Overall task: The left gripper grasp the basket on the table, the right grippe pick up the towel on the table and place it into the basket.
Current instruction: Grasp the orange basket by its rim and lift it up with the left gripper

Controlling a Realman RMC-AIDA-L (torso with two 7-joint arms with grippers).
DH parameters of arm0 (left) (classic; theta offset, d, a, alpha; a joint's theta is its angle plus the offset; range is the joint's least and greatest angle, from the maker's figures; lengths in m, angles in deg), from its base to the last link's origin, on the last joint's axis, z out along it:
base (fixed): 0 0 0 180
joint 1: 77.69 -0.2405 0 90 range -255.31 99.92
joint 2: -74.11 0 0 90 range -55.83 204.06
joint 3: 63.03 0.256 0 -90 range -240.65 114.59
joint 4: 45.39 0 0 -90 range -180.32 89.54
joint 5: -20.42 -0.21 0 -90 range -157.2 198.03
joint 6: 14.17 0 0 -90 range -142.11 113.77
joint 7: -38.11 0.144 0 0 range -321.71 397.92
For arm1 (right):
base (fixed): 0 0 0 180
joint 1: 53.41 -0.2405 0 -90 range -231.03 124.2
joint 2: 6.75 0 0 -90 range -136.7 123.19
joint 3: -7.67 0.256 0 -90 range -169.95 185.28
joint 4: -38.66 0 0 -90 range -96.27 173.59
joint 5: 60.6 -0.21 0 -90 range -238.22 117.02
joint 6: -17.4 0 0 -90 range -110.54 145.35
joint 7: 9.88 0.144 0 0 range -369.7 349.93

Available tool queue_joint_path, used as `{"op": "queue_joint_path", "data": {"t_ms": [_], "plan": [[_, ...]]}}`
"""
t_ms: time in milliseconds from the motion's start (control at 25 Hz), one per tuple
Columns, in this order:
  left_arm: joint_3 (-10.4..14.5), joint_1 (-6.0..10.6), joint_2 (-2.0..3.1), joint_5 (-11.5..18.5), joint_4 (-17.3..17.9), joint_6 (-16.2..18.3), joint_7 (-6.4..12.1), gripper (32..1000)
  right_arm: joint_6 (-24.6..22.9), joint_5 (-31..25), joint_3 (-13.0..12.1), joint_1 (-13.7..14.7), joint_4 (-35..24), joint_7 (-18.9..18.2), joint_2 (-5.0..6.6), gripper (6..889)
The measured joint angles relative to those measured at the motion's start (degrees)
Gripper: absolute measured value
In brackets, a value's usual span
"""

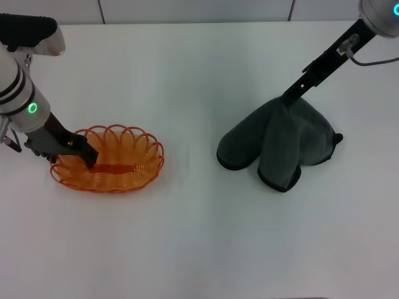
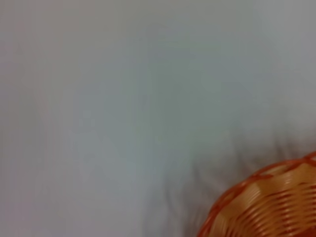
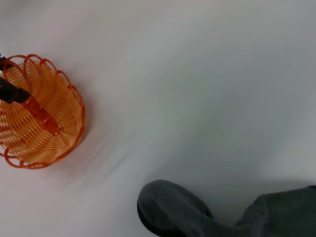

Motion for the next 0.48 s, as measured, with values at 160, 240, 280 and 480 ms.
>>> {"op": "queue_joint_path", "data": {"t_ms": [160,240,280,480], "plan": [[-0.1,-0.03,-0.01,0.0,0.0,0.0,-0.13,841,0.0,0.0,0.0,0.1,0.0,0.0,0.02,845],[-0.4,-0.46,-0.02,1.3,-0.2,-0.3,-0.66,827,0.0,0.0,0.0,0.1,0.0,0.0,0.03,845],[-0.4,-0.49,-0.02,1.5,-0.2,-0.3,-0.65,803,0.0,0.0,0.0,0.1,0.0,0.0,0.03,845],[-0.5,-0.61,0.11,3.2,-0.2,-0.2,0.22,683,0.0,0.0,0.0,0.4,0.0,0.0,0.03,845]]}}
